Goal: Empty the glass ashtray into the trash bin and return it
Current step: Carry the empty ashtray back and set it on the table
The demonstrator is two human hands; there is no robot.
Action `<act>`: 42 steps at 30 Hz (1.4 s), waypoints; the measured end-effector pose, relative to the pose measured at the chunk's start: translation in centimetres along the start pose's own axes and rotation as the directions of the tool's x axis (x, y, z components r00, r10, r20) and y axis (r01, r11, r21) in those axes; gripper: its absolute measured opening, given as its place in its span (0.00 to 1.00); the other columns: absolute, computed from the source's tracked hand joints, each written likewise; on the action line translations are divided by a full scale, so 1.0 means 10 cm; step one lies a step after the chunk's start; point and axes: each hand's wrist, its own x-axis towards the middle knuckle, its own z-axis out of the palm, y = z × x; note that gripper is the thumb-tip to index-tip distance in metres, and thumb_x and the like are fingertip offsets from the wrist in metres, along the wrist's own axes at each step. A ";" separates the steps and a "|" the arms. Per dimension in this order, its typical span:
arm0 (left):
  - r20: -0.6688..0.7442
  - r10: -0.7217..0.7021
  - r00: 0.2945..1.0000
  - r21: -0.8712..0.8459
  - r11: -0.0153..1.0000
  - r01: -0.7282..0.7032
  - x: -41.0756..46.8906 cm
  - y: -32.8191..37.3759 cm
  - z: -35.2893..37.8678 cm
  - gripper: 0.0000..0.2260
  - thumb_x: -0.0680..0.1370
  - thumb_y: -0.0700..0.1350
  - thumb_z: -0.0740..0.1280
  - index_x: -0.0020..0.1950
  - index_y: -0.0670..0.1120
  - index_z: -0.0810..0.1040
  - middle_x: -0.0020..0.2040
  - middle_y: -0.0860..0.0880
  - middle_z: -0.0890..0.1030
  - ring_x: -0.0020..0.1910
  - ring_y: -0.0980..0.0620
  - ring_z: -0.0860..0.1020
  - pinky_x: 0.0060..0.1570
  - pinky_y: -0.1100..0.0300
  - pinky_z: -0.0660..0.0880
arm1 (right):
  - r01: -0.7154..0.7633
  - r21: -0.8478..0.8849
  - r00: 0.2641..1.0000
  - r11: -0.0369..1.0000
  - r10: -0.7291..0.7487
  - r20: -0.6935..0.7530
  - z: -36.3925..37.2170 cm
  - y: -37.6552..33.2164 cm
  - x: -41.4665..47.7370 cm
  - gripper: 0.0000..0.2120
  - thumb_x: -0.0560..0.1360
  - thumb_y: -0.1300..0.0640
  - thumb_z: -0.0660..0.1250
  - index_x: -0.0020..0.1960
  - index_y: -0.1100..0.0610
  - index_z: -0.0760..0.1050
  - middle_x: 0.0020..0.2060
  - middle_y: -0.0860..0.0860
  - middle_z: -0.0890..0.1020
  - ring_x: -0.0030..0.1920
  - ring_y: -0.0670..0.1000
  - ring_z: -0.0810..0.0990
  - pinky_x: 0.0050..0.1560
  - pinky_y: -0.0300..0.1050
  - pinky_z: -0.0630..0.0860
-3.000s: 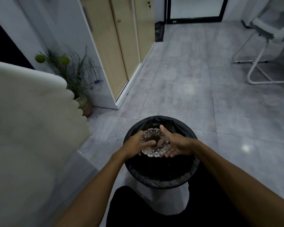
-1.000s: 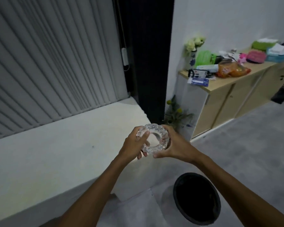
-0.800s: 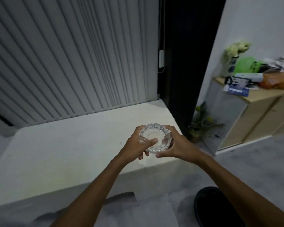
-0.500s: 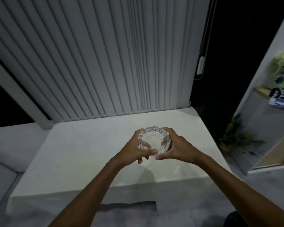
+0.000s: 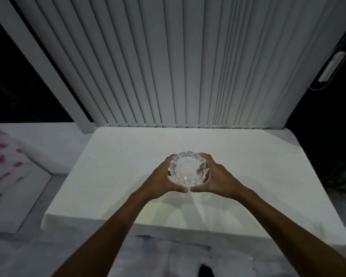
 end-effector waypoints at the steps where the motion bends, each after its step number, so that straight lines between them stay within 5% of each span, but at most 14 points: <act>1: -0.042 -0.005 0.999 0.037 0.999 0.007 0.07 -0.09 -0.02 0.50 0.60 0.53 0.89 0.77 0.59 0.67 0.75 0.55 0.72 0.74 0.53 0.73 0.71 0.53 0.76 | 0.000 -0.017 1.000 1.000 0.000 0.005 0.04 0.04 0.13 0.52 0.59 0.40 0.85 0.74 0.38 0.59 0.62 0.41 0.80 0.59 0.44 0.82 0.59 0.48 0.83; 4: -0.113 -0.095 0.989 0.113 0.988 0.108 0.32 -0.38 -0.06 0.58 0.57 0.60 0.88 0.81 0.60 0.63 0.84 0.58 0.51 0.82 0.51 0.59 0.79 0.47 0.65 | -0.006 -0.086 1.000 0.996 0.008 0.026 0.14 0.20 0.53 0.53 0.59 0.37 0.84 0.74 0.38 0.57 0.64 0.41 0.79 0.59 0.46 0.82 0.60 0.50 0.81; 7: -0.131 -0.150 0.980 0.127 0.978 0.166 0.65 -0.70 -0.07 0.59 0.53 0.66 0.86 0.80 0.65 0.63 0.84 0.62 0.43 0.84 0.49 0.53 0.80 0.44 0.63 | 0.003 -0.145 0.999 0.989 0.003 0.041 0.22 0.42 0.94 0.53 0.58 0.32 0.82 0.74 0.39 0.57 0.67 0.39 0.76 0.60 0.43 0.78 0.59 0.48 0.78; 12: -0.132 -0.195 0.972 0.224 0.949 0.221 1.26 -1.08 -0.05 0.61 0.49 0.77 0.77 0.80 0.63 0.64 0.86 0.54 0.44 0.86 0.47 0.45 0.78 0.32 0.62 | -0.057 -0.313 0.998 0.948 0.057 -0.006 0.42 0.94 1.57 0.58 0.54 0.23 0.75 0.77 0.45 0.60 0.70 0.46 0.74 0.67 0.53 0.74 0.63 0.55 0.77; 17: -0.189 -0.124 0.974 0.439 0.876 0.197 1.66 -1.50 0.12 0.64 0.50 0.90 0.57 0.81 0.56 0.69 0.85 0.40 0.57 0.84 0.34 0.55 0.68 0.23 0.67 | -0.032 -0.503 0.999 0.864 0.029 -0.013 0.54 1.43 1.92 0.60 0.58 0.15 0.63 0.78 0.52 0.63 0.77 0.56 0.69 0.76 0.62 0.69 0.68 0.68 0.73; 19: -0.164 -0.181 0.970 0.453 0.860 0.237 1.73 -1.61 0.15 0.66 0.49 0.90 0.53 0.81 0.57 0.68 0.85 0.41 0.55 0.85 0.35 0.51 0.71 0.23 0.62 | -0.027 -0.530 1.000 0.848 0.029 -0.006 0.59 1.52 1.99 0.59 0.60 0.13 0.57 0.77 0.52 0.62 0.77 0.61 0.69 0.76 0.67 0.69 0.67 0.73 0.72; 25: -0.037 -0.306 0.951 0.491 0.823 0.284 1.84 -1.65 0.06 0.55 0.61 0.72 0.79 0.84 0.60 0.61 0.87 0.44 0.40 0.85 0.41 0.34 0.78 0.28 0.44 | -0.071 -0.556 0.997 0.828 0.069 -0.025 0.71 1.60 2.10 0.56 0.57 0.18 0.67 0.74 0.52 0.64 0.76 0.64 0.69 0.74 0.69 0.70 0.66 0.74 0.71; 42: 0.063 -0.324 0.944 0.604 0.765 0.222 1.92 -1.88 0.02 0.53 0.65 0.75 0.74 0.84 0.63 0.55 0.86 0.43 0.38 0.84 0.38 0.33 0.77 0.26 0.44 | -0.129 -0.621 0.988 0.773 0.152 -0.016 0.86 1.67 2.12 0.60 0.57 0.16 0.68 0.76 0.56 0.72 0.78 0.60 0.69 0.78 0.65 0.66 0.71 0.72 0.66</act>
